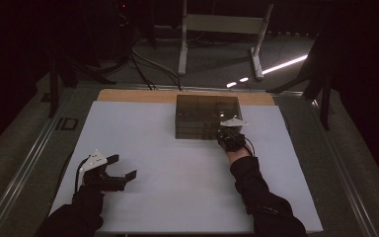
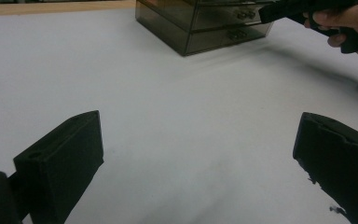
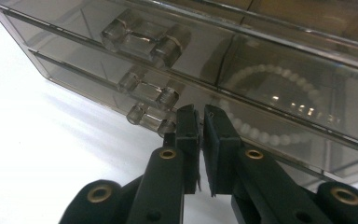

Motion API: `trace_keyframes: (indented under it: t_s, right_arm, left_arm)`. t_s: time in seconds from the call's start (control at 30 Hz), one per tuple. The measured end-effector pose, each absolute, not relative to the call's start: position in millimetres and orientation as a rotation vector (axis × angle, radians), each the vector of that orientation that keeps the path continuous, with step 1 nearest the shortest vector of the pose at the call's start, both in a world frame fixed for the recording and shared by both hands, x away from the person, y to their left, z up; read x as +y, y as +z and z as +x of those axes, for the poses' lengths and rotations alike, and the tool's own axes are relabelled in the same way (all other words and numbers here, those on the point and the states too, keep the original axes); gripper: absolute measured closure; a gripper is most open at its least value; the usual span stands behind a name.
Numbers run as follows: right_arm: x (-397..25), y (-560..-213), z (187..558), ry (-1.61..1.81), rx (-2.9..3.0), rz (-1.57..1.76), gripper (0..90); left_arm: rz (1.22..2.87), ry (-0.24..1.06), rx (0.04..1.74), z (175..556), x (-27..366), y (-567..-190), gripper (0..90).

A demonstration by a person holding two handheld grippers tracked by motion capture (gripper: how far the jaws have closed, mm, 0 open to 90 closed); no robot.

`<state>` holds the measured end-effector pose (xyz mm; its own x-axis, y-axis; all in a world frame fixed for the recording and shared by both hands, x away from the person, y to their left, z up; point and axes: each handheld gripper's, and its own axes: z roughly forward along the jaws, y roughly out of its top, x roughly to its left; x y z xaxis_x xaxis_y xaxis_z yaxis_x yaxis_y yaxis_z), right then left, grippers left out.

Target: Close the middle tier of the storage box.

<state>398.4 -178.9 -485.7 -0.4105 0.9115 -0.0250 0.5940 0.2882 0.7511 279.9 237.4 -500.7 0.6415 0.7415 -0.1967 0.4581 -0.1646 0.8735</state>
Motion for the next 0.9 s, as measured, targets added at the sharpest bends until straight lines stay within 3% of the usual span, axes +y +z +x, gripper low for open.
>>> trace_keyframes:
  t_s: [0.3, 0.43, 0.47, 0.57, 0.6, 0.77, 0.8, 0.9]
  right_arm:
    - [-175, -481, 388, 0.935, 2.129, 1.339, 61.1]
    - [-171, -479, 386, 0.942, 2.175, 1.341, 45.9]
    - [-169, -479, 386, 0.939, 2.172, 1.348, 38.4]
    - [-168, -479, 385, 0.943, 2.168, 1.352, 36.8]
    - [-167, -477, 384, 0.96, 2.166, 1.36, 27.9]
    - [-166, -475, 383, 0.976, 2.167, 1.366, 15.2]
    - [-165, -474, 384, 0.987, 2.181, 1.385, 3.2]
    - [-165, -473, 384, 1.003, 2.209, 1.386, 0.0]
  left_arm:
    - [1.809, 0.336, 0.962, 280, 237, -501, 3.2]
    - [1.809, 0.336, 0.962, 280, 237, -501, 3.2]
    - [1.809, 0.337, 0.962, 280, 237, -500, 3.2]
    - [1.808, 0.336, 0.961, 280, 237, -500, 3.2]
    - [1.81, 0.335, 0.961, 280, 237, -501, 3.2]
    - [1.811, 0.334, 0.961, 280, 237, -501, 3.2]
    - [1.811, 0.334, 0.961, 281, 237, -501, 3.2]
    - [1.808, 0.334, 0.961, 281, 236, -501, 3.2]
